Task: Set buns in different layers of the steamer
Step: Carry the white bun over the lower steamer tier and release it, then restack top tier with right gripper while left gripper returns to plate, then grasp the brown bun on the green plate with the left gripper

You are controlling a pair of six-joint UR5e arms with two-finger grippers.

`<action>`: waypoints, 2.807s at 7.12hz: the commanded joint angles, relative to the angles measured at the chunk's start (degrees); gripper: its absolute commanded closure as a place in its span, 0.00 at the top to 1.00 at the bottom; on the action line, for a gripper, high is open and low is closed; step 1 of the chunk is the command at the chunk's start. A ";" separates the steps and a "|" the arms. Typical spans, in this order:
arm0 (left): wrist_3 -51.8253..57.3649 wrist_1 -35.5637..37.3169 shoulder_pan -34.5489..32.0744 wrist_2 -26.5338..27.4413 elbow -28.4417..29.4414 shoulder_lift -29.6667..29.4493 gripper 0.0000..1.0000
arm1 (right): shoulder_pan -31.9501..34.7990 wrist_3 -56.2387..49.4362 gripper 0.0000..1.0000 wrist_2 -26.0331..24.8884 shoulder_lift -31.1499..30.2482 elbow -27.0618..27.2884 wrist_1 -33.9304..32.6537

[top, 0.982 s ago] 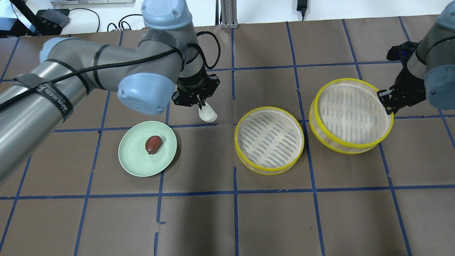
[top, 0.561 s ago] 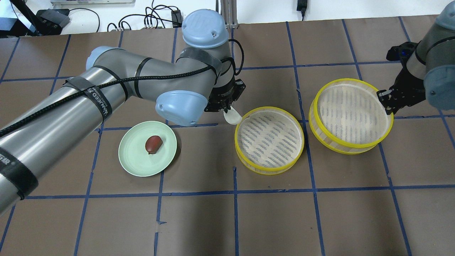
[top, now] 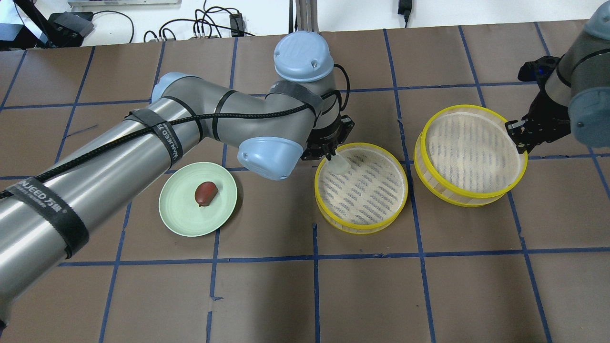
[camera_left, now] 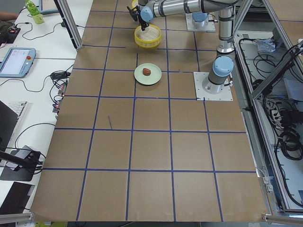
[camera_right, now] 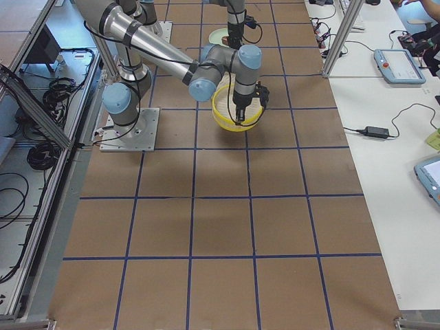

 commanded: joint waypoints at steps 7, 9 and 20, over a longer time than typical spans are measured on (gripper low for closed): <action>44.78 -0.79 20.62 6.27 -12.64 9.73 1.00 | 12.86 8.83 0.04 -0.09 -0.45 -0.70 -0.34; 48.34 -0.36 26.52 6.54 -21.71 12.04 1.00 | 20.10 15.52 0.04 1.05 1.03 -2.45 -0.44; 48.18 2.90 28.84 6.89 -22.62 6.78 0.93 | 28.39 20.04 0.04 -4.66 5.00 -2.02 0.17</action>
